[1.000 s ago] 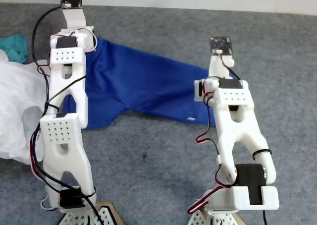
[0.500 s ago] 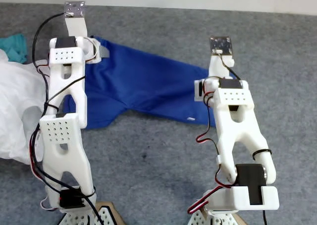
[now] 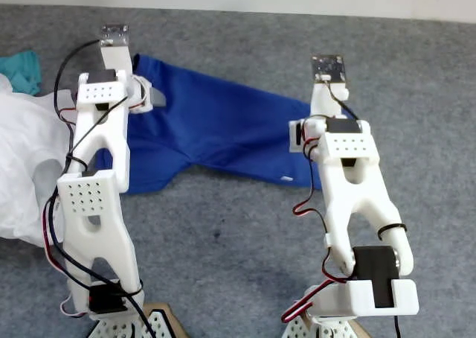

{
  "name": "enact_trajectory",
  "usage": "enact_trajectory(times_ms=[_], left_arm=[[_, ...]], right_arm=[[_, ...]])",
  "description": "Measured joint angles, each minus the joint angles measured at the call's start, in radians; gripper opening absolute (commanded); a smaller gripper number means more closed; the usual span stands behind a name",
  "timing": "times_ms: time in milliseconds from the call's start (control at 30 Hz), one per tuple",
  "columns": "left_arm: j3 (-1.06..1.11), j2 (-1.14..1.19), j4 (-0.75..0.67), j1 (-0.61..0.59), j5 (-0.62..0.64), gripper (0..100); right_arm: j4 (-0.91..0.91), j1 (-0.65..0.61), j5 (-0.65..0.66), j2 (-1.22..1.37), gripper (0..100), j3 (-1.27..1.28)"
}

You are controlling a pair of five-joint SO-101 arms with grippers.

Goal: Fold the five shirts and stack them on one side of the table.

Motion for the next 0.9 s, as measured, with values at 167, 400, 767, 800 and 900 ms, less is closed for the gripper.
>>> enact_trajectory(times_ms=[167,400,767,800,900], left_arm=[[0.005,-0.002,-0.017,0.002,0.003,13],[0.006,0.0,-0.098,0.009,0.003,8],[-0.114,0.0,-0.078,0.018,0.003,8],[-0.144,0.0,-0.061,0.018,0.003,8],[-0.233,0.0,-0.006,0.018,0.002,8]], right_arm=[[0.0,0.0,0.0,0.0,4.6,0.0],[0.0,0.0,0.0,0.0,4.6,0.0],[0.0,0.0,0.0,0.0,4.6,0.0],[0.0,0.0,0.0,0.0,4.6,0.0],[0.0,0.0,0.0,0.0,4.6,0.0]])
